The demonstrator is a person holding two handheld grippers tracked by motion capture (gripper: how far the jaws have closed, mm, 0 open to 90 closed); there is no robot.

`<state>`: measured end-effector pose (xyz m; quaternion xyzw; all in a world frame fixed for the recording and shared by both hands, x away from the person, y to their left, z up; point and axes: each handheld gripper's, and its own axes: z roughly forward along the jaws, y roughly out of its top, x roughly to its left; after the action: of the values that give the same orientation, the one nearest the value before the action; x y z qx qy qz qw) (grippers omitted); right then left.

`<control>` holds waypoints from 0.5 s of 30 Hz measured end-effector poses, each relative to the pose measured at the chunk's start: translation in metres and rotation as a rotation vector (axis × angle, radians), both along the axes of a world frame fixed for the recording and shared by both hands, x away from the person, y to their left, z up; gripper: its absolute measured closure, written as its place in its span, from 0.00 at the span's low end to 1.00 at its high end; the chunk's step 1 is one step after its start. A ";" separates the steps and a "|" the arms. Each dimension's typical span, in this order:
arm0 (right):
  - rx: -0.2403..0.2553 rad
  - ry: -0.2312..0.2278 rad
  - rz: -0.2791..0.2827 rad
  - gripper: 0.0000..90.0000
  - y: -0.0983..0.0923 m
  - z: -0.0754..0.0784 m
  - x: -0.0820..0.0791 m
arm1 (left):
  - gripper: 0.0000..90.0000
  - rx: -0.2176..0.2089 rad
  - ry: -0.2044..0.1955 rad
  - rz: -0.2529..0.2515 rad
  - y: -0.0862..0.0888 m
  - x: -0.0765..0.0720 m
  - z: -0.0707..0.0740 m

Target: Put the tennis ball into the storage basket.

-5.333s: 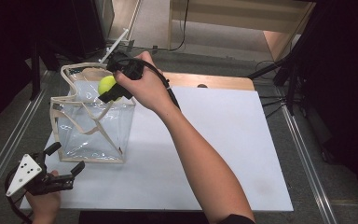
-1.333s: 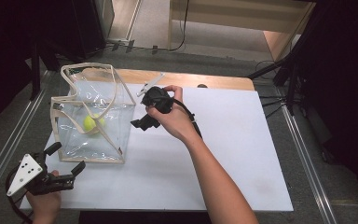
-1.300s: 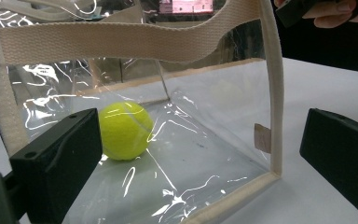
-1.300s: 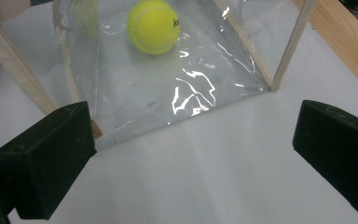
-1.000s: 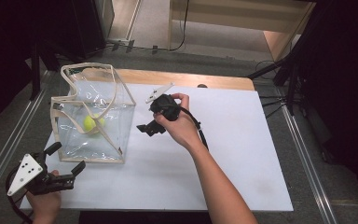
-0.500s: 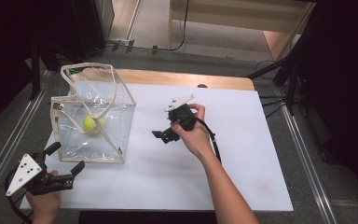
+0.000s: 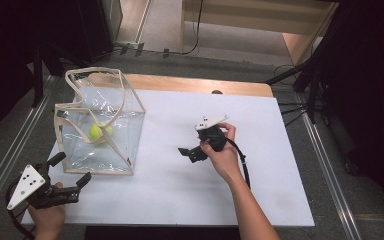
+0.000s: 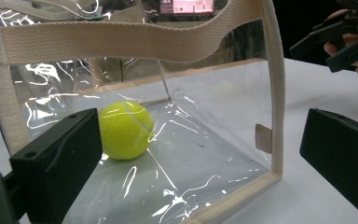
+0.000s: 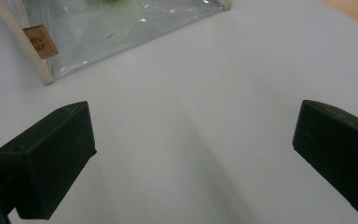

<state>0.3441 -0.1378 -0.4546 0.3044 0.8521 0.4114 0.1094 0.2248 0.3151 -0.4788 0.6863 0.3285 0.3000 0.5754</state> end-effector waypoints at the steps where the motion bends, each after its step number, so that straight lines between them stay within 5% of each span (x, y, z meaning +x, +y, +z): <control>1: 0.006 0.002 0.005 0.00 -0.003 -0.002 -0.001 | 0.00 0.002 0.001 0.001 0.000 0.000 0.000; 15: 0.060 -0.012 -0.060 0.00 -0.034 -0.026 -0.024 | 0.00 0.002 0.003 0.004 0.001 0.000 0.000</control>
<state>0.3197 -0.1720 -0.4803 0.3306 0.8291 0.4353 0.1175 0.2251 0.3161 -0.4789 0.6864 0.3305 0.3007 0.5738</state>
